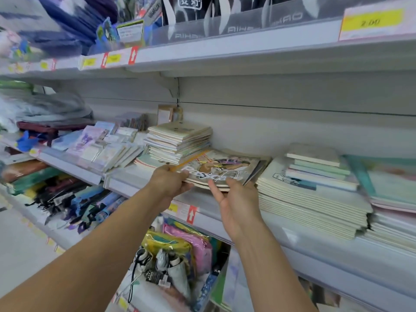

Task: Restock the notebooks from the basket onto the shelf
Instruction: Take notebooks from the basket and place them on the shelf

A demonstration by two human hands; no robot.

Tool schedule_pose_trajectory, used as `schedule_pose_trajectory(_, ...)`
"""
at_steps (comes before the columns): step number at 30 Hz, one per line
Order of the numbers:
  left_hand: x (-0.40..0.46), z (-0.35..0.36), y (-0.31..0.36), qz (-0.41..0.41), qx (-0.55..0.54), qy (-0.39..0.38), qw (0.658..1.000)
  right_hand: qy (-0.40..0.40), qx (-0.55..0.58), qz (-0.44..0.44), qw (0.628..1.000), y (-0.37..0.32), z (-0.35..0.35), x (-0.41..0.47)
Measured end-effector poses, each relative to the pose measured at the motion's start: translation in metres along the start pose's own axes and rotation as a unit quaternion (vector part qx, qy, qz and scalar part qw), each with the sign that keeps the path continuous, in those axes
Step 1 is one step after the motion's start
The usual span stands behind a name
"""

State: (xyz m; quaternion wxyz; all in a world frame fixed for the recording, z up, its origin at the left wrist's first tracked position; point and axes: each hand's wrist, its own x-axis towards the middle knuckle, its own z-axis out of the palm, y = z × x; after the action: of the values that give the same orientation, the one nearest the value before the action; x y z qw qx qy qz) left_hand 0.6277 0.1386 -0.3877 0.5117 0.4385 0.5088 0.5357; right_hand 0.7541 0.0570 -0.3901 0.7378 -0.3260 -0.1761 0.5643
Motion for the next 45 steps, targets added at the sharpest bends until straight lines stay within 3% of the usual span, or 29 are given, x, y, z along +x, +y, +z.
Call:
schedule_pose_trajectory(7,0.014,0.017,-0.012,0.022,0.019,0.01,1.0,0.028,-0.133,-0.03,0.99,-0.002,-0.009,0.001)
schedule_pose_trajectory(11,0.015,0.015,-0.018,0.035,0.106,-0.014,0.994,0.049,-0.208,-0.037,0.976,0.002,-0.014,0.005)
schedule_pose_trajectory(16,0.016,0.022,-0.014,0.032,0.227,0.033,0.973,0.038,-0.25,-0.068,0.965,0.0,-0.013,0.006)
schedule_pose_trajectory(22,0.019,0.029,-0.009,0.071,0.356,0.098,0.927,-0.017,-0.158,0.031,0.987,-0.018,-0.017,0.007)
schedule_pose_trajectory(25,0.024,0.03,-0.007,0.062,0.353,0.089,0.929,-0.008,-0.183,0.004,0.983,-0.013,-0.019,0.005)
schedule_pose_trajectory(30,0.029,0.029,-0.011,0.062,0.321,0.066,0.943,-0.003,-0.352,-0.086,0.932,-0.006,-0.019,0.007)
schedule_pose_trajectory(32,0.031,0.03,-0.009,0.062,0.323,0.054,0.943,-0.005,-0.383,-0.074,0.921,-0.01,-0.018,0.011)
schedule_pose_trajectory(41,0.044,0.031,-0.012,0.074,0.362,0.027,0.929,-0.024,-0.342,-0.003,0.94,-0.017,-0.018,0.022)
schedule_pose_trajectory(45,0.043,0.024,-0.01,0.084,0.354,-0.008,0.931,-0.015,-0.371,-0.052,0.927,-0.012,-0.02,0.02)
